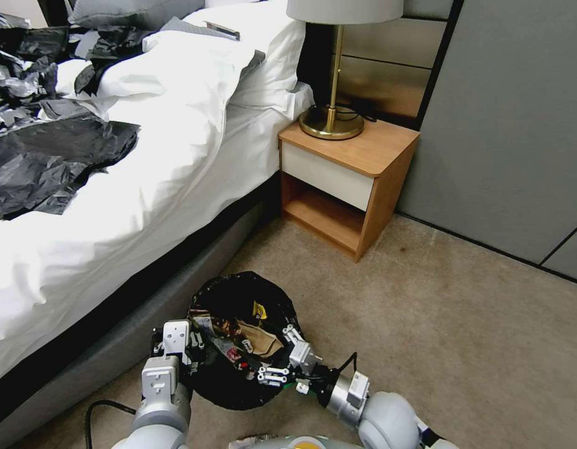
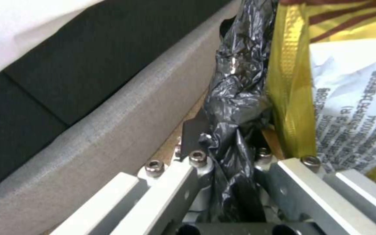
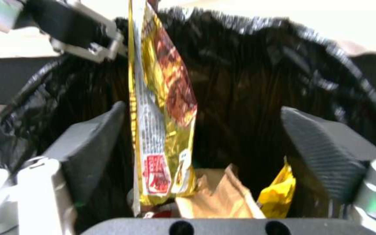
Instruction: Pick up the trash bin, then pick up the garbage from the floor and place it into the trash bin.
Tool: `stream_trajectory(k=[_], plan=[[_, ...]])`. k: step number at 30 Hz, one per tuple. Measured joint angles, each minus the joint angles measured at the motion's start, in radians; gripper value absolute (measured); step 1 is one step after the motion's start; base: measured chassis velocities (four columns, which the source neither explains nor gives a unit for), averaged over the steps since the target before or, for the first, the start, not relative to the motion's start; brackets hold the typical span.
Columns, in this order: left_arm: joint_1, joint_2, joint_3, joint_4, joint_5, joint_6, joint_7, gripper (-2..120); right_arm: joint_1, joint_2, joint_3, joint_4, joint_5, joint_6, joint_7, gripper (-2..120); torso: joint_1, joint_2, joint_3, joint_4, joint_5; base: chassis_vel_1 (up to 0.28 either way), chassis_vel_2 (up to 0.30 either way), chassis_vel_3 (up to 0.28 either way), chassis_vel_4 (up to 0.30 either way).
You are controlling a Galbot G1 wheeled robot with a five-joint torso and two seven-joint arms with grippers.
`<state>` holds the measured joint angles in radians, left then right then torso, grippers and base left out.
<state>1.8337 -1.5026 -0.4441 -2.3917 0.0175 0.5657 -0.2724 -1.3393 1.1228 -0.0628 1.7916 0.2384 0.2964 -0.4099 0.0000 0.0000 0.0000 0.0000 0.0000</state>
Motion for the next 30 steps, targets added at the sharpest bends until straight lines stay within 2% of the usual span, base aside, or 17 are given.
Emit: stream_trajectory(k=[1, 3, 9, 11, 12, 15, 23, 30], plan=[[0.0, 0.0, 0.0, 0.0, 0.0, 0.0, 0.0, 1, 0.0, 0.0, 0.0, 0.0, 0.0, 0.0, 0.0, 90, 0.0, 0.0, 0.0, 0.0, 0.0, 0.0, 0.0, 0.0, 0.0], [0.0, 0.003, -0.006, 0.0, -0.001, 0.0, 0.0, 1, -0.017, -0.002, 0.035, 0.05, -0.018, 0.028, 0.007, 99, 0.0, 0.0, 0.0, 0.0, 0.0, 0.0, 0.0, 0.0, 0.0], [-0.002, 0.006, -0.014, 0.007, -0.005, 0.0, 0.002, 1, -0.044, 0.015, 0.106, 0.152, -0.024, 0.05, 0.066, 100, 0.0, 0.0, 0.0, 0.0, 0.0001, 0.0, 0.0, 0.0, 0.0], [-0.006, 0.006, -0.016, 0.013, -0.005, -0.001, 0.002, 1, -0.076, 0.04, 0.172, 0.242, -0.041, 0.056, 0.137, 100, 0.0, 0.0, 0.0, 0.0001, -0.0002, 0.0, 0.0, 0.0, 0.0], [-0.006, 0.006, -0.016, 0.013, -0.005, -0.001, 0.002, 1, -0.076, 0.04, 0.172, 0.242, -0.041, 0.056, 0.137, 100, 0.0, 0.0, 0.0, 0.0001, -0.0002, 0.0, 0.0, 0.0, 0.0], [-0.009, 0.006, -0.018, 0.018, -0.009, -0.001, 0.002, 1, -0.165, 0.096, 0.266, 0.309, -0.086, 0.086, 0.241, 100, 0.0, 0.0, 0.0, -0.0002, -0.0001, 0.0, 0.0, 0.0, 0.0], [-0.014, 0.012, -0.024, 0.021, -0.016, 0.0, 0.001, 1, -0.316, 0.172, 0.31, 0.267, -0.14, 0.155, 0.34, 100, 0.0, 0.0, 0.0, -0.0001, -0.0001, 0.0, 0.0, 0.0, 0.0], [-0.01, 0.013, -0.025, 0.018, -0.018, 0.003, -0.002, 1, -0.309, 0.193, 0.301, 0.249, -0.142, 0.156, 0.353, 100, 0.0, 0.0, 0.0, 0.0001, -0.0001, 0.0, 0.0, 0.0, 0.0]])
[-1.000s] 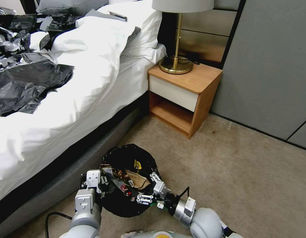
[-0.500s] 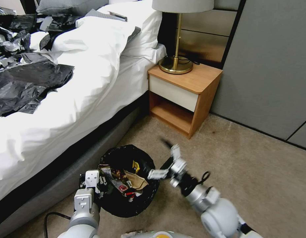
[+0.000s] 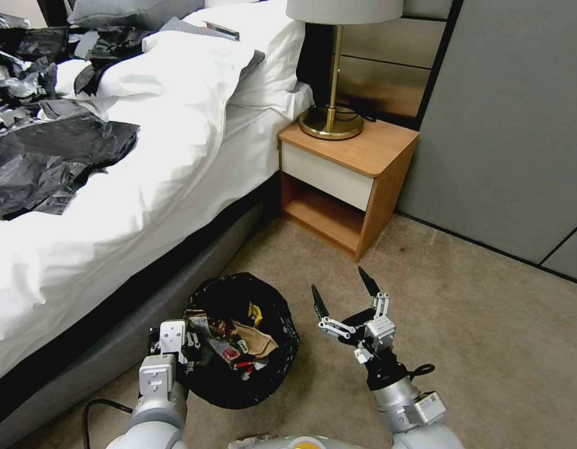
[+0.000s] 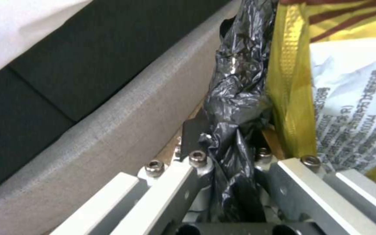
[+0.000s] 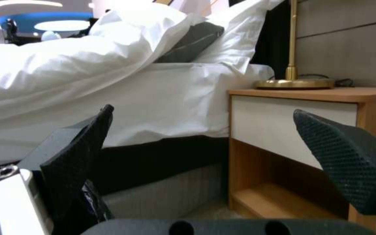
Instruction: Pick up the trash bin, then pick up the garbage from the floor and place it into the trash bin.
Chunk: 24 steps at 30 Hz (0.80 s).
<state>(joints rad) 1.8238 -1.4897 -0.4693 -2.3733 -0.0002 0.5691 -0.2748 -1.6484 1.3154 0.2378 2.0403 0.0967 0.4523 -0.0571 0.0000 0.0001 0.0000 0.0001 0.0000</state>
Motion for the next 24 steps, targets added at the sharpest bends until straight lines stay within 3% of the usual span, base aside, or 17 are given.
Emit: stream_trajectory(k=[24], plan=[[-0.012, -0.004, 0.001, 0.0, -0.003, 0.004, -0.003, 1, 0.027, 0.003, 0.005, -0.014, 0.006, -0.011, -0.008, 100, 0.0, 0.0, 0.0, -0.0001, 0.0, 0.0, 0.0, 0.0, 0.0]])
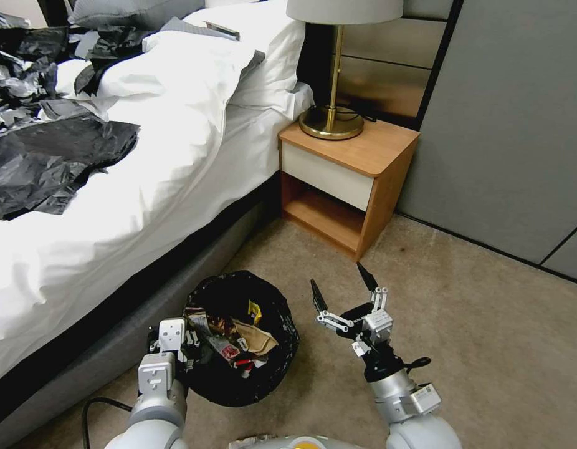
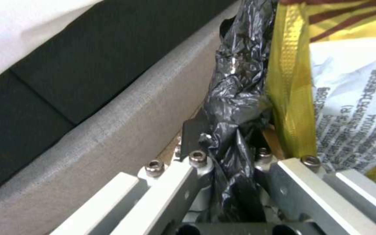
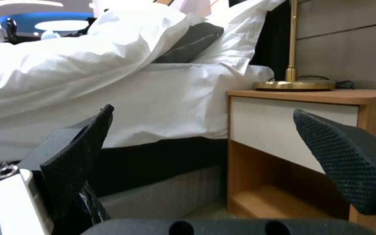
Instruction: Pick up the trash bin, then pick up the garbage from the floor and place it into the trash bin.
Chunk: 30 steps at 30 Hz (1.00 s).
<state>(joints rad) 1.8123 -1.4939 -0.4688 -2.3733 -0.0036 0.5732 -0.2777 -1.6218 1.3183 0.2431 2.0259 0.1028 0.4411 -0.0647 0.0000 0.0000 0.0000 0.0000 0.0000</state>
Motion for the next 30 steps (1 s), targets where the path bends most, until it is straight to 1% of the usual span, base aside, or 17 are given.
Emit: stream_trajectory(k=[9, 20, 30], plan=[[-0.004, 0.0, -0.001, 0.004, -0.003, 0.0, 0.0, 1, 0.005, 0.004, -0.002, -0.003, 0.0, -0.005, -0.001, 100, 0.0, 0.0, 0.0, 0.0, 0.0, 0.027, -0.025, -0.027, 0.029], [-0.006, -0.001, -0.001, 0.005, -0.004, 0.001, 0.0, 1, 0.005, 0.005, -0.002, -0.004, 0.0, -0.006, -0.002, 100, 0.0, 0.0, 0.0, -0.0001, 0.0, 0.174, -0.162, -0.155, 0.146], [-0.004, -0.001, -0.001, 0.005, -0.004, 0.0, 0.0, 1, 0.013, 0.008, 0.002, -0.004, 0.002, 0.003, -0.005, 100, 0.0, 0.0, 0.0, 0.0001, 0.0, 0.109, -0.109, -0.106, 0.107]])
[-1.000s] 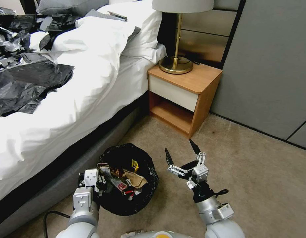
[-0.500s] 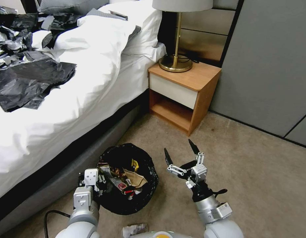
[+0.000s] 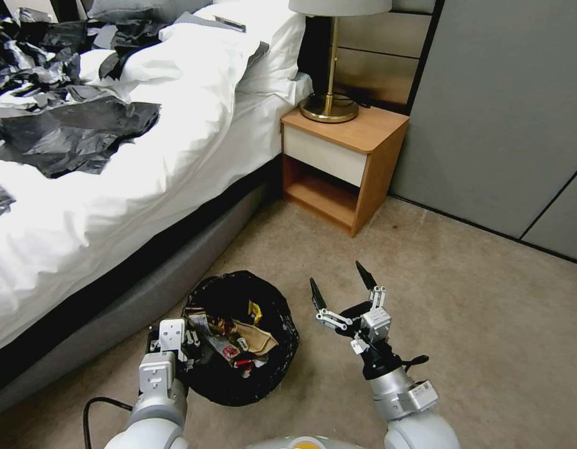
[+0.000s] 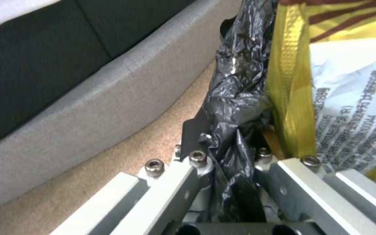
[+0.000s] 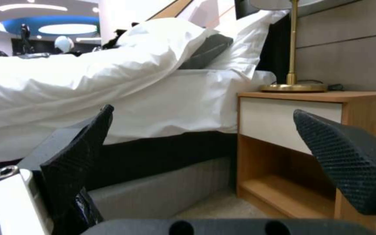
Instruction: Pick up the trash bin, then pick up the garbage from the floor and place it into the trash bin.
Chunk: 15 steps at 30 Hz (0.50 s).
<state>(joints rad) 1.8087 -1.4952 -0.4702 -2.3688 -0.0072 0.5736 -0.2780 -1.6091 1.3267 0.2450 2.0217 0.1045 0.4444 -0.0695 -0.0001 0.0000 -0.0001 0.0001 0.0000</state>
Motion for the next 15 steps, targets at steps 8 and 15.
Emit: stream_trajectory(k=[8, 15], plan=[[0.0, 0.0, 0.0, -0.001, 0.0, -0.001, 0.0, 1, -0.002, 0.001, 0.002, 0.002, -0.001, 0.005, -0.011, 100, 0.0, 0.0, 0.0, 0.0, 0.0, 0.008, -0.004, -0.007, 0.009], [0.001, 0.001, 0.0, -0.004, -0.004, -0.001, 0.0, 1, -0.004, 0.001, 0.004, 0.004, -0.004, 0.009, -0.018, 100, 0.0, 0.0, 0.0, -0.0001, -0.0001, 0.0, 0.0, 0.0, 0.0]])
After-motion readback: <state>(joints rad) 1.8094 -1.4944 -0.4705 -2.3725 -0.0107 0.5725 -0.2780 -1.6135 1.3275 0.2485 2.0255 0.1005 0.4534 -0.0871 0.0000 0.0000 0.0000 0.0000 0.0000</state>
